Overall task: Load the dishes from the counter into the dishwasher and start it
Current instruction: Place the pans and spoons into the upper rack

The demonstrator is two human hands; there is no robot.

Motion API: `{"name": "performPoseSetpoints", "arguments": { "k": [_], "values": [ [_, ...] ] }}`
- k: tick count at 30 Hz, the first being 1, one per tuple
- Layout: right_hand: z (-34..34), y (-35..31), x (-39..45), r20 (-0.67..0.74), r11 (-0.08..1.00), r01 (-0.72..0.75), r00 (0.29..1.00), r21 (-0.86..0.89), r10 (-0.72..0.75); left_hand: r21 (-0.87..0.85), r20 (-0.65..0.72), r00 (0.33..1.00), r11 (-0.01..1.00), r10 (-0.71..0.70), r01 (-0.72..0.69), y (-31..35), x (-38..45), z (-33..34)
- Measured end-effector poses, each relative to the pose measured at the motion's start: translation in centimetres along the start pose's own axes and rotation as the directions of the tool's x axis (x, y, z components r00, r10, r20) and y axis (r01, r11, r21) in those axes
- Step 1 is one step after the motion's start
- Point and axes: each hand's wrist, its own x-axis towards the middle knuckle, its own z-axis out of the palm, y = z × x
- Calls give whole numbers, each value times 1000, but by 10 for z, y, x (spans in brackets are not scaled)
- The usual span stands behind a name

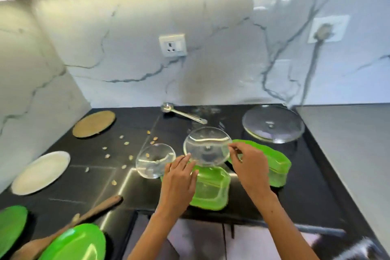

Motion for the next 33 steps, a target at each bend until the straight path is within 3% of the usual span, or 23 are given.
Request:
{"name": "performPoseSetpoints", "arguments": {
  "k": [7,12,19,24,30,33],
  "values": [
    [117,-19,96,73,999,-34,997,25,32,44,31,1000,999,1,-3,-114,132,58],
    [155,-11,127,67,995,-92,993,-37,95,69,231,963,985,138,-158,-160,219,118],
    [155,16,138,81,986,-139,986,-98,147,220,439,853,886,284,-408,-195,274,201],
    [139,39,134,77,972,-183,978,-148,196,189,561,769,857,306,-479,-199,295,214],
    [120,55,116,60,959,-249,964,-136,259,153,526,695,749,491,-645,-212,304,208],
    [112,58,110,55,960,-250,964,-129,259,134,461,702,739,543,-660,-213,299,194]
  ]
}}
